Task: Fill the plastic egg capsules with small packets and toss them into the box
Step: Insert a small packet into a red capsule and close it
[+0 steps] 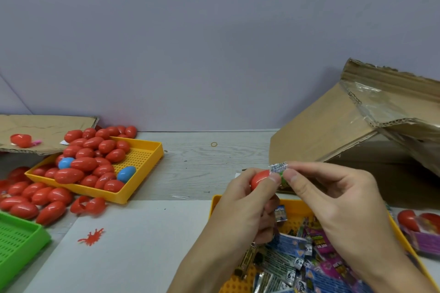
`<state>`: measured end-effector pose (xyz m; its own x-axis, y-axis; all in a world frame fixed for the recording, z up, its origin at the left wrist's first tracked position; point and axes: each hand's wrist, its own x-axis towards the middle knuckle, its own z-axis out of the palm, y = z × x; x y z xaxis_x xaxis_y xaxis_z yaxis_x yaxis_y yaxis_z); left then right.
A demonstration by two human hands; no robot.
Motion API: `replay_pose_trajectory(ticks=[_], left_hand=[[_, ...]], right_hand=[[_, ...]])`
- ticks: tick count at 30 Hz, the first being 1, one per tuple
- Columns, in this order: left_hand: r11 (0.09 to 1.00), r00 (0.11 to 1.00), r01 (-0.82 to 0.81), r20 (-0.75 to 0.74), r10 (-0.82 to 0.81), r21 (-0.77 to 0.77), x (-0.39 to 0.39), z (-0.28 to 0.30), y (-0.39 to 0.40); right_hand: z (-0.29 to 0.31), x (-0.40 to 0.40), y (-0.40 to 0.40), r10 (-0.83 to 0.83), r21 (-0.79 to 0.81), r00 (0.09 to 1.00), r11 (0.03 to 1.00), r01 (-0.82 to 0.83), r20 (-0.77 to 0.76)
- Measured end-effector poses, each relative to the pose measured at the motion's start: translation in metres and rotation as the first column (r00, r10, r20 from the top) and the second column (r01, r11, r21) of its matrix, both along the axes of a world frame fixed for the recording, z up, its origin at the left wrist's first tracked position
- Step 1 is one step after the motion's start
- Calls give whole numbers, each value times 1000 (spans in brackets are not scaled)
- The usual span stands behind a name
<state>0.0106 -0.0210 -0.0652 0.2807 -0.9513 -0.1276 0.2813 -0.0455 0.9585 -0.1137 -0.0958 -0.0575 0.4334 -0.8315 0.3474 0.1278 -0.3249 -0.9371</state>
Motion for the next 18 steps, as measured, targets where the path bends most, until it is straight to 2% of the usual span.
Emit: replay_pose_trajectory(ticks=[8, 15, 18], left_hand=[[1000, 1000, -21, -11, 22, 10, 2, -1, -1], [1000, 964, -18, 264, 19, -8, 1, -6, 2], [1000, 948, -2, 318, 10, -25, 1, -6, 4]], right_hand=[[1, -2, -1, -45, 30, 999, 999, 44, 17], [0, 0, -2, -9, 35, 999, 999, 11, -44], [-1, -1, -3, 17, 66, 998, 998, -14, -52]])
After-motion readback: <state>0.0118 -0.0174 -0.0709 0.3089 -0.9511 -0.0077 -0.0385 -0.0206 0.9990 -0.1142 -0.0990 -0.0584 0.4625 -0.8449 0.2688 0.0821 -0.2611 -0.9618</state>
